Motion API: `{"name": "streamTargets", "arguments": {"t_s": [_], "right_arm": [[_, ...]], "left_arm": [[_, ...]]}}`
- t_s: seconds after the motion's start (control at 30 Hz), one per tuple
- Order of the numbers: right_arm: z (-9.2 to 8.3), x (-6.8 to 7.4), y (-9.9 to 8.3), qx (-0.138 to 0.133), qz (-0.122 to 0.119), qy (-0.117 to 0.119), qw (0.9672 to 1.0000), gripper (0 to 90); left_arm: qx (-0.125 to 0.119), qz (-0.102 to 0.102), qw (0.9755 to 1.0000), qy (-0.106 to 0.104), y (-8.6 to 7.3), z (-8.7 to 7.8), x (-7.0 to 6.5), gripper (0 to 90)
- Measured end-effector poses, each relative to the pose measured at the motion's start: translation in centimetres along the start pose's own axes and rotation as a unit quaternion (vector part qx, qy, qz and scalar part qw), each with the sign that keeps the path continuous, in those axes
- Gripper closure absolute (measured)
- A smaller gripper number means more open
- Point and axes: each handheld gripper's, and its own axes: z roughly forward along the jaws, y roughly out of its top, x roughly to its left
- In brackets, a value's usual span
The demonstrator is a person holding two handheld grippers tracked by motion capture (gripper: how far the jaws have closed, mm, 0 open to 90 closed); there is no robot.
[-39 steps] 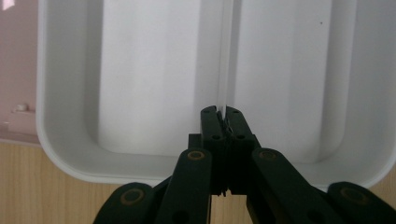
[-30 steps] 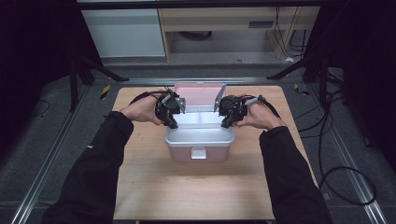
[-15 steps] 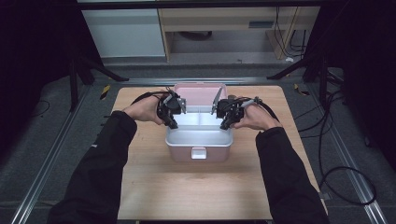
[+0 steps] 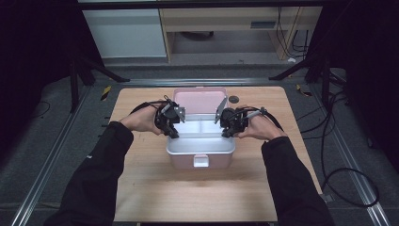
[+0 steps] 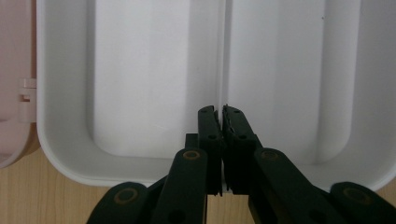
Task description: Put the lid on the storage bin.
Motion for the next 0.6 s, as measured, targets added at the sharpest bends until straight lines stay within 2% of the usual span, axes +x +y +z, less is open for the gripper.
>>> {"name": "streamTargets", "arguments": {"t_s": [0.2,0.33,0.4,0.5,0.57,0.6], "right_arm": [[-0.1,0.9,-0.2,-0.006,0.009,-0.007,0.9999,81.5],[-0.1,1.1,-0.4,-0.019,0.027,-0.016,0.9993,69.3],[-0.4,1.2,-0.6,-0.031,0.036,-0.024,0.9986,65.6],[-1.2,1.3,-1.1,-0.081,0.056,-0.027,0.9948,58.1],[-1.8,1.3,-1.5,-0.111,0.074,-0.030,0.9906,53.0],[-2.1,1.2,-1.6,-0.126,0.085,-0.031,0.9879,50.0]], "left_arm": [[-0.008,-0.001,0.9999,0.006,-0.2,0.0,-0.2,86.6],[-0.008,0.003,0.9999,0.009,-0.1,-0.1,-0.5,81.6],[-0.031,-0.002,0.9994,0.012,-0.2,-0.6,-0.9,77.3],[-0.061,-0.015,0.9978,0.019,-0.7,-1.7,-1.4,72.2],[-0.094,-0.033,0.9948,0.022,-1.3,-2.6,-1.6,66.8],[-0.115,-0.054,0.9917,0.020,-1.7,-3.2,-1.7,62.9]]}}
